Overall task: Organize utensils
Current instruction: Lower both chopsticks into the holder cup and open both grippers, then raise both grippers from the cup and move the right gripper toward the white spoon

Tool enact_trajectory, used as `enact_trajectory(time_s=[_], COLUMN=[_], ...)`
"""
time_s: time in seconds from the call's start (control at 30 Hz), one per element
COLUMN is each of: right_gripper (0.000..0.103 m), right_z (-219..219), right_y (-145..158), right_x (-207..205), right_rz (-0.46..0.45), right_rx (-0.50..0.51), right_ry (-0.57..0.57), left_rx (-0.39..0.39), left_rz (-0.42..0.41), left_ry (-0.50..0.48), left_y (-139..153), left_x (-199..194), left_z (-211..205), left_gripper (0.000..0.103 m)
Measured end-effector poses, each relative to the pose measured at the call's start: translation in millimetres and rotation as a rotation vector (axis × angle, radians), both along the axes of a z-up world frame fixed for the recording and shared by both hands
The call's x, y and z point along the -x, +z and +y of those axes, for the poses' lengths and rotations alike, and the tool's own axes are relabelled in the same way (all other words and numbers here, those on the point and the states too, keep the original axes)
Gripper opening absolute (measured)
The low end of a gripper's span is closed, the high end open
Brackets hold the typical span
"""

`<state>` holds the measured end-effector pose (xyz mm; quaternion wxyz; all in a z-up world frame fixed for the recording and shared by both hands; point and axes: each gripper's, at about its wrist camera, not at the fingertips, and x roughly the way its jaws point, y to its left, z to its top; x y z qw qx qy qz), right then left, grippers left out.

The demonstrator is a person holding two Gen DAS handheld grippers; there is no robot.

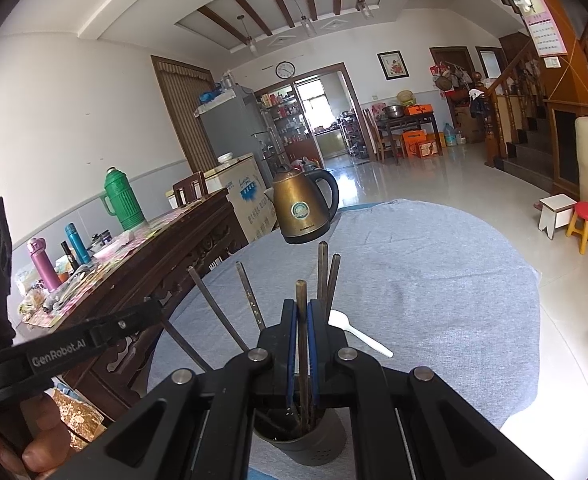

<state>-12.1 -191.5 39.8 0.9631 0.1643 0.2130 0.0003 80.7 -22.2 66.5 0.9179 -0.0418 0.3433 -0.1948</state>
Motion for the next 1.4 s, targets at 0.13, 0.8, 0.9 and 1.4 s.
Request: enact_trajectory(time_s=[0.13, 0.8, 0.9, 1.4], right_gripper=[0.006, 0.070, 0.070, 0.070], right_z=[0.5, -18.5, -19.8, -26.8], right_y=[1.1, 6.7, 6.7, -2.6], right_x=[0.5, 6.0, 4.7, 1.5], right_rz=[0.001, -0.036, -0.031, 0.002], right_rx=[-0.006, -0.076, -0.073, -0.085], right_ry=[0.002, -0.083, -0.083, -0.096], left_rx=[0.000, 0.002, -0.022, -0.111], left_rz=[0.005, 0.000, -0.012, 0.005], left_ry=[-0.007, 0.035, 0.038, 0.138], left_y=[-1.2, 1.3, 0.4, -18.5], left_x=[1.5, 2.4, 4.3, -6.9], left_z=[-1.9, 8.4, 9.2, 34.3], left_gripper=[0.006, 0.059, 0.066, 0.067])
